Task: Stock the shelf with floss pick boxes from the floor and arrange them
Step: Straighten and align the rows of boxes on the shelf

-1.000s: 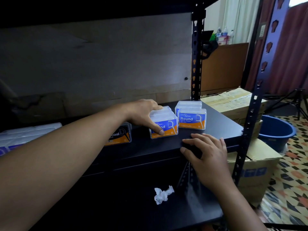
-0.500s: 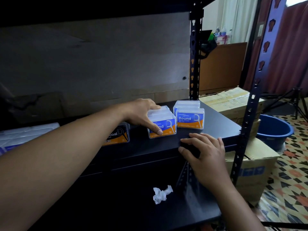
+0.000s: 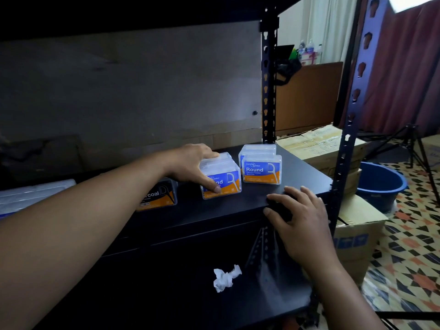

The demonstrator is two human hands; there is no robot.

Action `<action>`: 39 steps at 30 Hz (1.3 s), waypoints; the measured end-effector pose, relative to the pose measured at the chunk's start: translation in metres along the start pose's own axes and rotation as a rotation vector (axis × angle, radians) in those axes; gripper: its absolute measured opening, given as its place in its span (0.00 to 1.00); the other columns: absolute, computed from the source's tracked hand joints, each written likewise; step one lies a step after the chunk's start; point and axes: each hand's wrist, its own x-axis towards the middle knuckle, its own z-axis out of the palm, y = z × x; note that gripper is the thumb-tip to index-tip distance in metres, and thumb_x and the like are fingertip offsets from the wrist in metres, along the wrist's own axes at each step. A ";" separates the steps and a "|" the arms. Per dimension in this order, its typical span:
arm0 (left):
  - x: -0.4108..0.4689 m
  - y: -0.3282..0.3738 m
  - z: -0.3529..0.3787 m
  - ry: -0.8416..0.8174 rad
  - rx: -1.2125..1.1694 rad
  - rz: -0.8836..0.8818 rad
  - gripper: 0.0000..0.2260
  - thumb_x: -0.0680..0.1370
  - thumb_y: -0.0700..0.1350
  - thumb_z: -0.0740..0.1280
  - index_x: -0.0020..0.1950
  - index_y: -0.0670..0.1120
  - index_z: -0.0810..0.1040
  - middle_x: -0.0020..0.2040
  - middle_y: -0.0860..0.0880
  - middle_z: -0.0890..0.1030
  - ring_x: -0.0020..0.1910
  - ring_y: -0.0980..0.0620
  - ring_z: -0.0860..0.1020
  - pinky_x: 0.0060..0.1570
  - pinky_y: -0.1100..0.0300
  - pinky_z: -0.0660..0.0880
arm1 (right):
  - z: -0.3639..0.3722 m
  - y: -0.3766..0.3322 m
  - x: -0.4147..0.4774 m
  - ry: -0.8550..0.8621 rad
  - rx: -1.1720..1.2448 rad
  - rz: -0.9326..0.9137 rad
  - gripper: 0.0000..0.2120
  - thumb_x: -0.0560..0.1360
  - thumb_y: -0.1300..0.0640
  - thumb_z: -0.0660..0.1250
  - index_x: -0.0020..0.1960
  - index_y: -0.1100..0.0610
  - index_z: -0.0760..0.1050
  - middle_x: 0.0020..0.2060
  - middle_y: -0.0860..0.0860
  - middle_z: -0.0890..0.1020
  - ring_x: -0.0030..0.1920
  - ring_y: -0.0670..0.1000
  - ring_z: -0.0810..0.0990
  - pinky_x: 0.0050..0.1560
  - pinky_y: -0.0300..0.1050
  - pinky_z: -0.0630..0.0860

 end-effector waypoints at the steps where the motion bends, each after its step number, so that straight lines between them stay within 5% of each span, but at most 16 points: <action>1: 0.000 0.000 0.000 -0.004 -0.002 0.001 0.51 0.61 0.73 0.72 0.77 0.52 0.64 0.72 0.56 0.67 0.70 0.53 0.66 0.71 0.53 0.63 | -0.001 0.002 -0.001 -0.014 -0.009 0.004 0.15 0.74 0.43 0.70 0.60 0.42 0.80 0.66 0.47 0.76 0.74 0.55 0.63 0.73 0.58 0.57; 5: 0.002 0.007 -0.010 0.049 -0.046 0.016 0.52 0.60 0.78 0.66 0.78 0.54 0.62 0.74 0.55 0.66 0.73 0.54 0.64 0.73 0.55 0.60 | -0.002 0.003 -0.002 -0.029 -0.003 0.000 0.15 0.75 0.43 0.70 0.61 0.41 0.79 0.67 0.47 0.75 0.75 0.54 0.62 0.73 0.58 0.56; 11: 0.032 0.039 -0.021 0.048 0.020 0.107 0.34 0.74 0.68 0.64 0.77 0.54 0.65 0.76 0.54 0.67 0.73 0.52 0.65 0.72 0.53 0.63 | -0.004 0.003 -0.001 -0.023 0.013 0.010 0.14 0.75 0.43 0.69 0.61 0.41 0.79 0.66 0.45 0.75 0.74 0.52 0.62 0.74 0.57 0.55; 18: 0.065 0.070 -0.011 0.039 0.060 0.098 0.40 0.65 0.76 0.62 0.71 0.56 0.72 0.72 0.54 0.72 0.68 0.51 0.71 0.68 0.49 0.68 | -0.004 0.004 -0.001 -0.022 0.027 0.009 0.14 0.76 0.43 0.69 0.61 0.40 0.79 0.66 0.44 0.75 0.74 0.51 0.62 0.73 0.59 0.58; 29: 0.066 0.082 -0.011 0.109 0.020 0.105 0.29 0.73 0.62 0.71 0.69 0.48 0.75 0.65 0.48 0.79 0.61 0.50 0.77 0.60 0.53 0.74 | -0.005 0.003 0.000 -0.022 0.037 0.009 0.14 0.76 0.42 0.68 0.61 0.39 0.78 0.66 0.44 0.75 0.74 0.50 0.61 0.73 0.57 0.59; 39: 0.060 0.090 -0.011 0.098 0.033 0.051 0.29 0.74 0.62 0.70 0.71 0.49 0.74 0.68 0.48 0.76 0.67 0.48 0.72 0.65 0.52 0.70 | -0.003 0.003 0.000 -0.014 0.052 0.015 0.14 0.75 0.43 0.69 0.60 0.41 0.80 0.65 0.44 0.76 0.73 0.50 0.62 0.72 0.53 0.59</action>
